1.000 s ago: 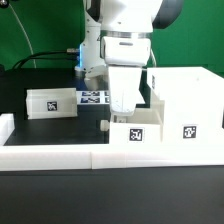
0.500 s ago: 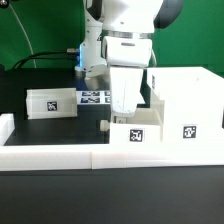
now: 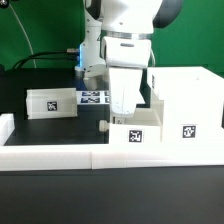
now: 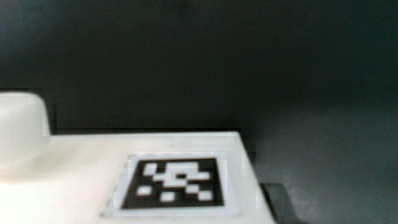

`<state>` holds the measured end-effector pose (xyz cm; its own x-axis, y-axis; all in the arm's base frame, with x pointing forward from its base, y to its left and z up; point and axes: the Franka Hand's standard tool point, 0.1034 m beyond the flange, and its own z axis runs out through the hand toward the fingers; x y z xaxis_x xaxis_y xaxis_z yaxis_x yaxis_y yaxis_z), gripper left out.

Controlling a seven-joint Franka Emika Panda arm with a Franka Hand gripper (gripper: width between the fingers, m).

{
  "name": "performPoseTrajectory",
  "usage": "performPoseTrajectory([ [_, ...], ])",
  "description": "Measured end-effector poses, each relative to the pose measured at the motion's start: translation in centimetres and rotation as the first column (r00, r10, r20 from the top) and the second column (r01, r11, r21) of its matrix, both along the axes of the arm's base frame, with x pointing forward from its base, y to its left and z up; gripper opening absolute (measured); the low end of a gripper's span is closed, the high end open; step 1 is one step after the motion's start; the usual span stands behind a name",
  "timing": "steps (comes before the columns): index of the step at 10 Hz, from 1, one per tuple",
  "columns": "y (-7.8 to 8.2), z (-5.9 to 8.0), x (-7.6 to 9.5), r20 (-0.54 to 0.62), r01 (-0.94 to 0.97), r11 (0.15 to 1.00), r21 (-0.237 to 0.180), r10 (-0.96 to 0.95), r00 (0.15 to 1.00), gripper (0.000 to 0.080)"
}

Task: Assemble drawer

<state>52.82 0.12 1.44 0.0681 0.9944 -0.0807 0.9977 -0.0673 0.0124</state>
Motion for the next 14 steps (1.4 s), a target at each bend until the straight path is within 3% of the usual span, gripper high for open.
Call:
performPoseTrajectory([
  [5, -0.47, 0.06, 0.18, 0.014, 0.013, 1.0, 0.004, -0.013, 1.0, 0.0042],
  [14, 0.02, -0.16, -0.02, 0.044, 0.024, 1.0, 0.014, -0.025, 0.999, 0.0042],
])
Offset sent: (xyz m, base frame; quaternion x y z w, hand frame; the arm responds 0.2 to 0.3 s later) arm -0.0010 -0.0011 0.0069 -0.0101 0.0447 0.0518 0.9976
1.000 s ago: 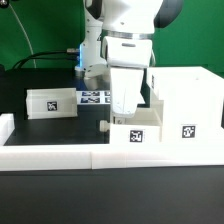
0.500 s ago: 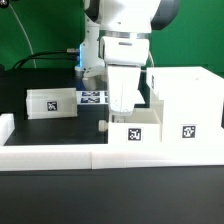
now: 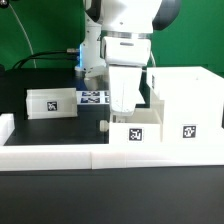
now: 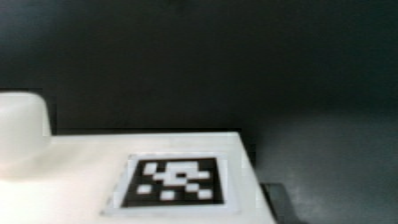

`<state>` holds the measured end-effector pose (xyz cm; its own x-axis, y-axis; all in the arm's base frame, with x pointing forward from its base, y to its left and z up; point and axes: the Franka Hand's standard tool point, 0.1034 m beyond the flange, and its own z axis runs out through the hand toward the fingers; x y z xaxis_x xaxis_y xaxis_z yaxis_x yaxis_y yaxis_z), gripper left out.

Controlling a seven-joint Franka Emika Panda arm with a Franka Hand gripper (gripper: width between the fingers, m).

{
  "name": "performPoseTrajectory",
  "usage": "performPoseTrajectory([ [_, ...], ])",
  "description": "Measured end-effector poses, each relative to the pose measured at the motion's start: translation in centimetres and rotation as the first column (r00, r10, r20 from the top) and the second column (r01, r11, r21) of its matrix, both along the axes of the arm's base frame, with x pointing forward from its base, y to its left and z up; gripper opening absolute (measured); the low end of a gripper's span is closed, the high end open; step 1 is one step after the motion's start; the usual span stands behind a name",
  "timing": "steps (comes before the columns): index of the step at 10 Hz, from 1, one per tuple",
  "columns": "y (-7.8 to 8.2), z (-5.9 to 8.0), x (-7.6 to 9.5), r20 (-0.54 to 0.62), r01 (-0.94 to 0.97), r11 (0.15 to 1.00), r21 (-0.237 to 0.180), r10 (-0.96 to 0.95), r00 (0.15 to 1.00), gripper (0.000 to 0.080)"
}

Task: Assemble drawer

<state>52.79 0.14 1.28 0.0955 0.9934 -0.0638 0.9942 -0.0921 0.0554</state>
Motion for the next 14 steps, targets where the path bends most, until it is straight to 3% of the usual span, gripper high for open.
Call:
performPoseTrajectory([
  [14, -0.16, 0.04, 0.46, -0.055, -0.032, 0.999, -0.032, 0.031, 0.998, 0.0042],
])
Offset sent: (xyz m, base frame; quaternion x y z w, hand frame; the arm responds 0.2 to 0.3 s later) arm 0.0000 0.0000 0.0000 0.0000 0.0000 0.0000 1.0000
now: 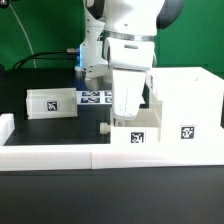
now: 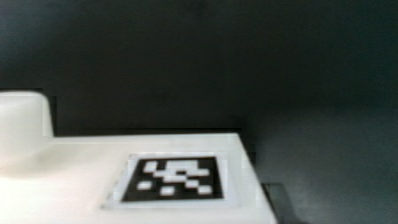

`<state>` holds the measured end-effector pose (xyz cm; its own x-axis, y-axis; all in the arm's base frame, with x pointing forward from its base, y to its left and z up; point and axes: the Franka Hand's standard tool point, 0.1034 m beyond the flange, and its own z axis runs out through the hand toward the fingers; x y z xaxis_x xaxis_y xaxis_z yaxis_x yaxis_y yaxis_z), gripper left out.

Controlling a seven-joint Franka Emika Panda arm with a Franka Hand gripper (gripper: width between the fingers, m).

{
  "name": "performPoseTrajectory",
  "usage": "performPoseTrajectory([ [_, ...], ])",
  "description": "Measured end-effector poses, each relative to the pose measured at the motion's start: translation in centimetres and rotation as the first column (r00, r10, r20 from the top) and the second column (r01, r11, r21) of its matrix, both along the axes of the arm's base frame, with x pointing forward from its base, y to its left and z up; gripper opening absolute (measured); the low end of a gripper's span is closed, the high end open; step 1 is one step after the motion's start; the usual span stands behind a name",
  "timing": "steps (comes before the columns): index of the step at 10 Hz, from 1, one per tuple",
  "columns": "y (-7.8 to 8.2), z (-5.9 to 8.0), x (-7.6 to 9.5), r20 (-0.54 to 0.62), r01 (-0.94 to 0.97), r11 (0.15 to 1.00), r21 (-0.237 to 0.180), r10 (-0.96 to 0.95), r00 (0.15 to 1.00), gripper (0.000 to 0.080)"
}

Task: Assemble drawer

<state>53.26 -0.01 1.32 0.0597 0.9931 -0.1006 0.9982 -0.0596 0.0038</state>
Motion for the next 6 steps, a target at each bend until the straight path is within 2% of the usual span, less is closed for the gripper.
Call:
performPoseTrajectory([
  [6, 0.36, -0.08, 0.08, -0.005, -0.075, 0.997, -0.003, 0.075, 0.997, 0.0042],
])
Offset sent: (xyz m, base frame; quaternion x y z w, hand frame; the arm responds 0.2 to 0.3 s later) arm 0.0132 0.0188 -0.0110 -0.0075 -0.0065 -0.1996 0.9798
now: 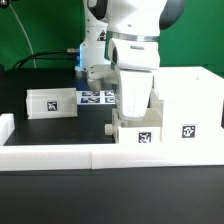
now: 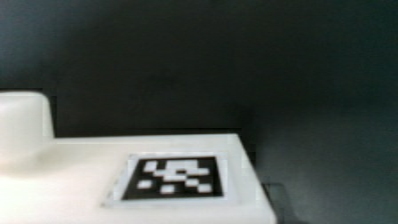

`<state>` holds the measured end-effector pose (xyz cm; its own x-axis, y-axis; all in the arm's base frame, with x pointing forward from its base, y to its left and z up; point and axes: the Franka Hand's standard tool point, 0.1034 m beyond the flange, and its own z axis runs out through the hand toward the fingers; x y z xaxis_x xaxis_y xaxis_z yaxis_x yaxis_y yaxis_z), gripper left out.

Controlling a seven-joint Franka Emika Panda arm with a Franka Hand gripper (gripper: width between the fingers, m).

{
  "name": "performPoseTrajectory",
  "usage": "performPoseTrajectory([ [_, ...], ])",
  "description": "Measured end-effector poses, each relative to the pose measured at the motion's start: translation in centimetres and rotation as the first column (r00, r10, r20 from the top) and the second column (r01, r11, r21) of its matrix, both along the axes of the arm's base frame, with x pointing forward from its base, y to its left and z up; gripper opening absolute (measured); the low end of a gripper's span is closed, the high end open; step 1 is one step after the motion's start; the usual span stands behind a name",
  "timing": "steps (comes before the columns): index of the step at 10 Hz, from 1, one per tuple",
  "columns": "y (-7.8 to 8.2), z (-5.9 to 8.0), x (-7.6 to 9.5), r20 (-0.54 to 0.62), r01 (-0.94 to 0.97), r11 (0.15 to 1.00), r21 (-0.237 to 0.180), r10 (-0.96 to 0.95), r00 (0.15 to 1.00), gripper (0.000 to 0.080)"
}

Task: Assemble drawer

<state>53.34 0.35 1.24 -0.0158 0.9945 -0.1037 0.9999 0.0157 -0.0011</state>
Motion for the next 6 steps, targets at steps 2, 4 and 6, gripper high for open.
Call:
performPoseTrajectory([
  [2, 0.03, 0.0, 0.0, 0.0, -0.001, 1.0, 0.0, 0.001, 1.0, 0.0042],
  [4, 0.62, 0.05, -0.05, 0.006, 0.026, 1.0, 0.002, -0.026, 1.0, 0.0042],
  [6, 0.73, 0.13, -0.02, 0.012, 0.073, 0.997, 0.002, -0.073, 0.997, 0.0042],
])
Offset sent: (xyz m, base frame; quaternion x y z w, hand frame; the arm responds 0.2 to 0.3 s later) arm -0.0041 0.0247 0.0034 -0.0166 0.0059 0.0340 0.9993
